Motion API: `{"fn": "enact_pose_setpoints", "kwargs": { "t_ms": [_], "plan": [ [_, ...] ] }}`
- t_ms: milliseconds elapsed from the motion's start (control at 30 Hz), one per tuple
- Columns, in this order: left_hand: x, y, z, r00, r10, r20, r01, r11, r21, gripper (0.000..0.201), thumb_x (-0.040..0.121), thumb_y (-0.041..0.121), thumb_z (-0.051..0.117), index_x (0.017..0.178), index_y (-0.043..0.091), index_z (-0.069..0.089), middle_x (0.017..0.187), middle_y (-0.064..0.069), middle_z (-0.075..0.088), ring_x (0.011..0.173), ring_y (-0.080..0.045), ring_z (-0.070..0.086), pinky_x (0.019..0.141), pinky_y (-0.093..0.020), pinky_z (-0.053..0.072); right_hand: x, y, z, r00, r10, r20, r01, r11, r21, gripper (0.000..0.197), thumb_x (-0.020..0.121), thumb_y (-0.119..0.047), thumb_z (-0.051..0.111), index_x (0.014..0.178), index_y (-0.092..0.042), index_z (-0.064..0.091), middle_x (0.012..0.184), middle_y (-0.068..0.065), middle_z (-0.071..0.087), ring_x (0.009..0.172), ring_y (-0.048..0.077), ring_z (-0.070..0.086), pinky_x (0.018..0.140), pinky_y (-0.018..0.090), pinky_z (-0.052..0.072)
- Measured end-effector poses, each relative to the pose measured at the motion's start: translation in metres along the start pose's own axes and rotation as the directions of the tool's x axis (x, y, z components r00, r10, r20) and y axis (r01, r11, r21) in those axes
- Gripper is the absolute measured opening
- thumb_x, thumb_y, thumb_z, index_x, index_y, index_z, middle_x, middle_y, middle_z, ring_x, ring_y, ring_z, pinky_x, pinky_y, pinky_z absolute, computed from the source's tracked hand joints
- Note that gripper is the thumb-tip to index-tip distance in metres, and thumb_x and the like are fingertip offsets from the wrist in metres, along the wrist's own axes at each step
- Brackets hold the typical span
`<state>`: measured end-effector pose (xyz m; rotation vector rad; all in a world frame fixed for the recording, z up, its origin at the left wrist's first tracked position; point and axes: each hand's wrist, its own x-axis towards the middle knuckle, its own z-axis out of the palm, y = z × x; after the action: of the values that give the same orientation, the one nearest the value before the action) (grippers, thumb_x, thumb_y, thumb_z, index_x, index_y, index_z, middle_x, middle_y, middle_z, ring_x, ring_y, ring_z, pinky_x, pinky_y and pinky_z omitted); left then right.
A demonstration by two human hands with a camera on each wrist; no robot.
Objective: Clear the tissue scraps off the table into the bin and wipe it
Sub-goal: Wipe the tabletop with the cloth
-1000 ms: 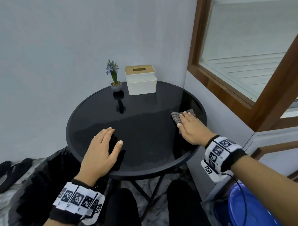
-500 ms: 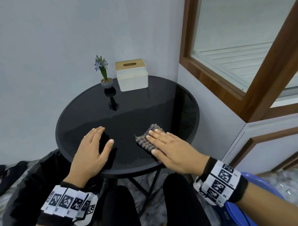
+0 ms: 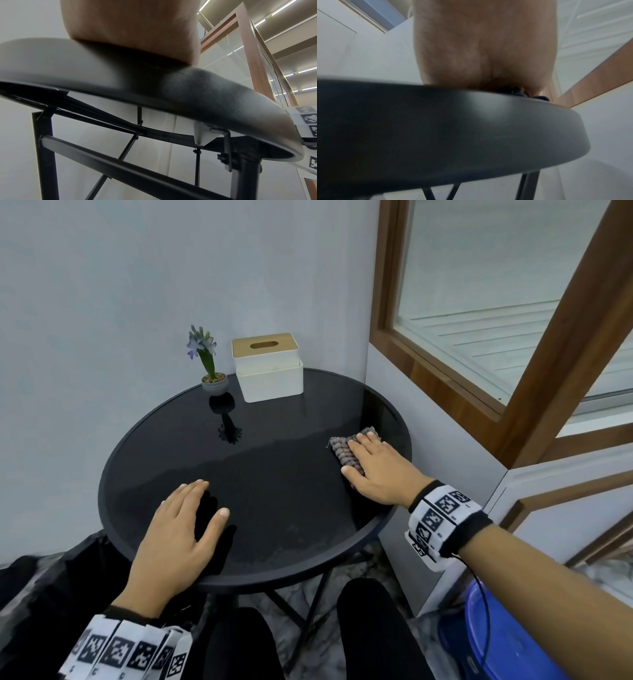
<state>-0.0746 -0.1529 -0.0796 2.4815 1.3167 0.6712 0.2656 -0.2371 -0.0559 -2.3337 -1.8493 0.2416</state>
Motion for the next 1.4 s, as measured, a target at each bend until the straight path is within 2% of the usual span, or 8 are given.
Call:
{"fn": "enact_pose_setpoints", "kwargs": {
  "t_ms": [133, 300, 433, 567, 833, 967, 1200, 1400],
  "plan": [
    [0.0, 0.002, 0.001, 1.0, 0.0, -0.007, 0.0, 1.0, 0.011, 0.07, 0.093, 0.063, 0.038, 0.148, 0.019, 0.039, 0.153, 0.005, 0.04, 0.147, -0.01, 0.021, 0.118, -0.036, 0.022, 0.019, 0.015, -0.008, 0.999, 0.03, 0.02, -0.03, 0.999, 0.015, 0.069, 0.097, -0.051, 0.031, 0.153, -0.013, 0.017, 0.162, 0.009, 0.012, 0.149, 0.024, 0.004, 0.12, 0.04, 0.006],
    [0.001, -0.001, 0.002, 1.0, -0.002, 0.001, 0.002, 1.0, 0.017, 0.076, 0.088, 0.069, 0.032, 0.147, 0.021, 0.039, 0.153, 0.007, 0.04, 0.147, -0.009, 0.021, 0.117, -0.035, 0.022, 0.028, 0.03, -0.007, 1.0, -0.003, -0.008, 0.003, 1.0, 0.02, 0.069, 0.097, -0.053, 0.03, 0.153, -0.015, 0.018, 0.162, 0.006, 0.012, 0.149, 0.02, 0.003, 0.12, 0.038, 0.006],
    [0.0, 0.004, 0.001, 1.0, -0.013, -0.015, 0.013, 1.0, 0.007, 0.066, 0.093, 0.059, 0.043, 0.147, 0.021, 0.04, 0.152, 0.007, 0.04, 0.146, -0.008, 0.022, 0.115, -0.034, 0.023, 0.033, 0.037, -0.004, 0.999, -0.025, -0.035, 0.025, 0.999, 0.024, 0.069, 0.096, -0.055, 0.03, 0.152, -0.016, 0.02, 0.162, 0.004, 0.015, 0.149, 0.019, 0.005, 0.121, 0.037, 0.007],
    [0.0, 0.004, 0.0, 1.0, -0.017, -0.017, 0.017, 1.0, -0.001, 0.066, 0.092, 0.059, 0.043, 0.147, 0.021, 0.04, 0.152, 0.008, 0.041, 0.146, -0.007, 0.022, 0.114, -0.03, 0.022, 0.035, 0.039, -0.003, 0.999, -0.027, -0.044, 0.028, 0.999, 0.033, 0.069, 0.096, -0.055, 0.032, 0.152, -0.016, 0.021, 0.162, 0.004, 0.016, 0.149, 0.019, 0.006, 0.121, 0.036, 0.008],
    [-0.001, 0.005, -0.001, 1.0, -0.02, -0.016, 0.02, 1.0, -0.011, 0.073, 0.089, 0.068, 0.036, 0.147, 0.023, 0.04, 0.152, 0.01, 0.04, 0.146, -0.005, 0.022, 0.114, -0.034, 0.027, 0.03, 0.034, -0.006, 0.998, -0.015, -0.067, 0.018, 0.999, 0.051, 0.068, 0.095, -0.053, 0.038, 0.151, -0.017, 0.027, 0.16, 0.003, 0.021, 0.148, 0.018, 0.014, 0.12, 0.035, 0.01],
    [-0.002, 0.008, -0.004, 0.999, -0.043, -0.025, 0.042, 0.999, -0.033, 0.065, 0.091, 0.057, 0.045, 0.147, 0.024, 0.04, 0.152, 0.011, 0.039, 0.146, -0.003, 0.021, 0.111, -0.032, 0.028, 0.029, 0.029, -0.005, 0.997, -0.008, -0.082, 0.012, 0.998, 0.056, 0.063, 0.098, -0.049, 0.034, 0.15, -0.015, 0.029, 0.159, 0.004, 0.024, 0.148, 0.019, 0.017, 0.12, 0.035, 0.013],
    [-0.001, 0.008, -0.004, 0.999, -0.045, -0.017, 0.044, 0.999, -0.027, 0.064, 0.092, 0.056, 0.045, 0.147, 0.025, 0.038, 0.152, 0.012, 0.038, 0.146, -0.002, 0.02, 0.111, -0.033, 0.03, 0.029, 0.029, 0.001, 0.992, -0.01, -0.125, 0.019, 0.997, 0.07, 0.056, 0.101, -0.041, 0.031, 0.148, -0.012, 0.033, 0.158, 0.006, 0.028, 0.147, 0.02, 0.02, 0.12, 0.036, 0.015],
    [0.001, 0.002, -0.002, 1.0, -0.005, -0.002, 0.005, 0.999, -0.042, 0.072, 0.091, 0.065, 0.039, 0.148, 0.022, 0.038, 0.153, 0.009, 0.038, 0.147, -0.005, 0.02, 0.118, -0.038, 0.025, 0.029, 0.029, -0.002, 0.993, -0.009, -0.117, 0.019, 0.997, 0.081, 0.058, 0.099, -0.044, 0.036, 0.148, -0.014, 0.033, 0.157, 0.005, 0.029, 0.146, 0.019, 0.022, 0.12, 0.036, 0.017]
  ]
}}
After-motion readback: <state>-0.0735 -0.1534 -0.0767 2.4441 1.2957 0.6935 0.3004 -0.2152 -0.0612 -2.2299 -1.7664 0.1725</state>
